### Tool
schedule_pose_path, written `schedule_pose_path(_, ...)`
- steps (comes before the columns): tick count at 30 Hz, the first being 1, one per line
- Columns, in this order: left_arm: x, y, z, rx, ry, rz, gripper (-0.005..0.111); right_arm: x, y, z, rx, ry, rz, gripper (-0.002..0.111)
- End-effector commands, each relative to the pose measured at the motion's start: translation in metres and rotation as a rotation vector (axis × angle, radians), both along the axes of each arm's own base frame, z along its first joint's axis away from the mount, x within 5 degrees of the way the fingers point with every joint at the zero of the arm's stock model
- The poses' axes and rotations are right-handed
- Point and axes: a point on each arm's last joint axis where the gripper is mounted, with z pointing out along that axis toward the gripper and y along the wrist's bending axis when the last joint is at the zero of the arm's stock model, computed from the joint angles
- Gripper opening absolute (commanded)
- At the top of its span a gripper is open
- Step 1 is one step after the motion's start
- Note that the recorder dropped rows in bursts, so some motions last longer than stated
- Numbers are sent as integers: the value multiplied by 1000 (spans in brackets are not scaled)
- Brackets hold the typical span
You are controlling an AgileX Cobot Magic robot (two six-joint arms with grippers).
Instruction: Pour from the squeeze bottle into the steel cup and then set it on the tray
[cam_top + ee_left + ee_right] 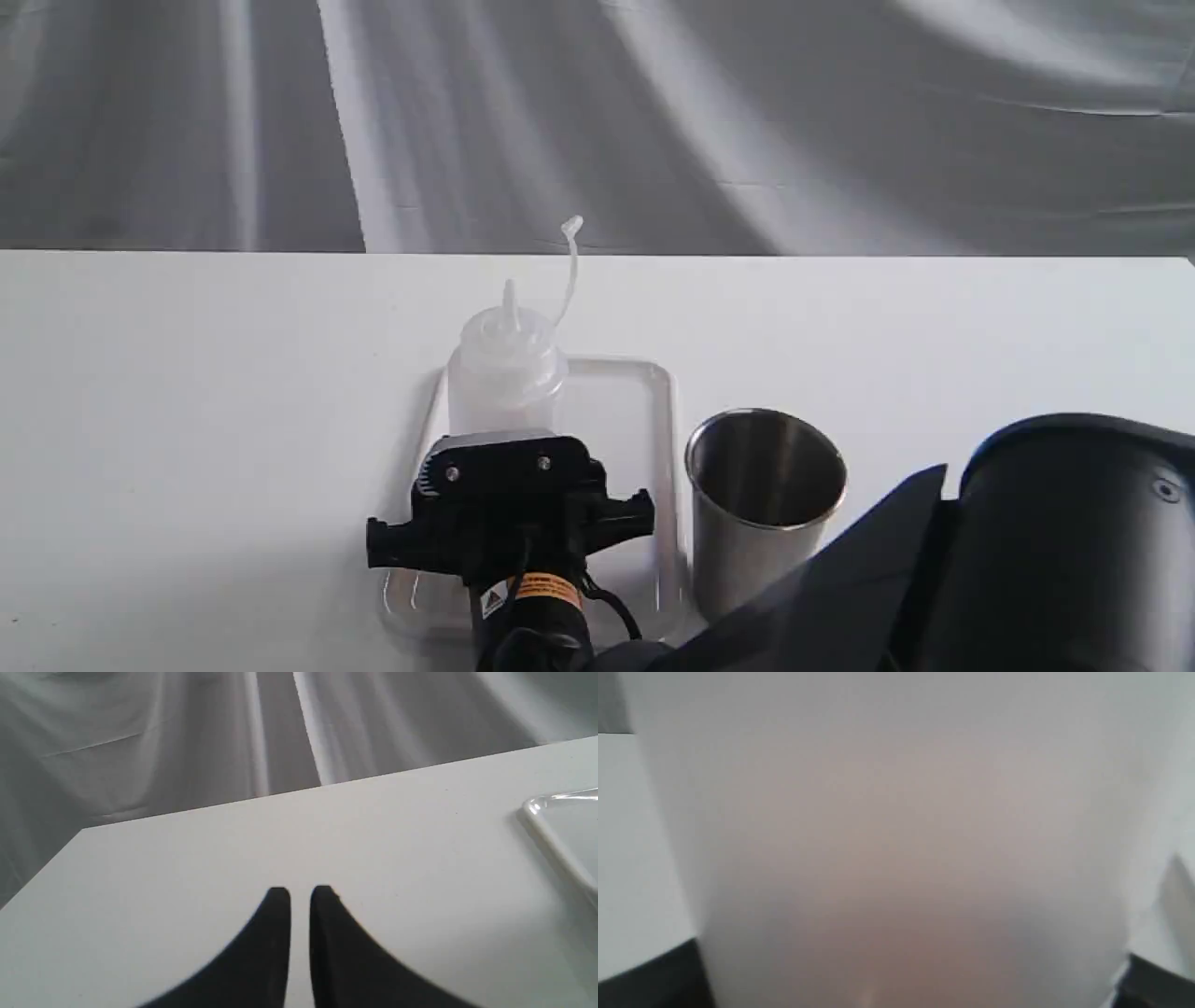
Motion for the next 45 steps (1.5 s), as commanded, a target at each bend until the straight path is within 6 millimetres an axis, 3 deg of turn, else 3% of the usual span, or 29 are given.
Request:
schedule_pose_path(1, 0, 0, 0, -5, -14, 1, 8, 2, 1, 6, -3, -41, -2, 0)
schedule_pose_path(9, 0, 0, 0, -5, -14, 1, 8, 2, 1, 6, -4, -41, -2, 3)
schedule_pose_path(12, 0, 0, 0, -5, -14, 1, 8, 2, -3, 6, 8, -32, -39, 10)
schedule_pose_path(20, 0, 0, 0, -5, -14, 1, 8, 2, -4, 6, 16, -36, -59, 46)
schedule_pose_path(26, 0, 0, 0, -5, -14, 1, 8, 2, -4, 6, 15, -38, -55, 64)
schedule_pose_path(45, 0, 0, 0, -7, -14, 1, 8, 2, -4, 6, 15, -38, -55, 97)
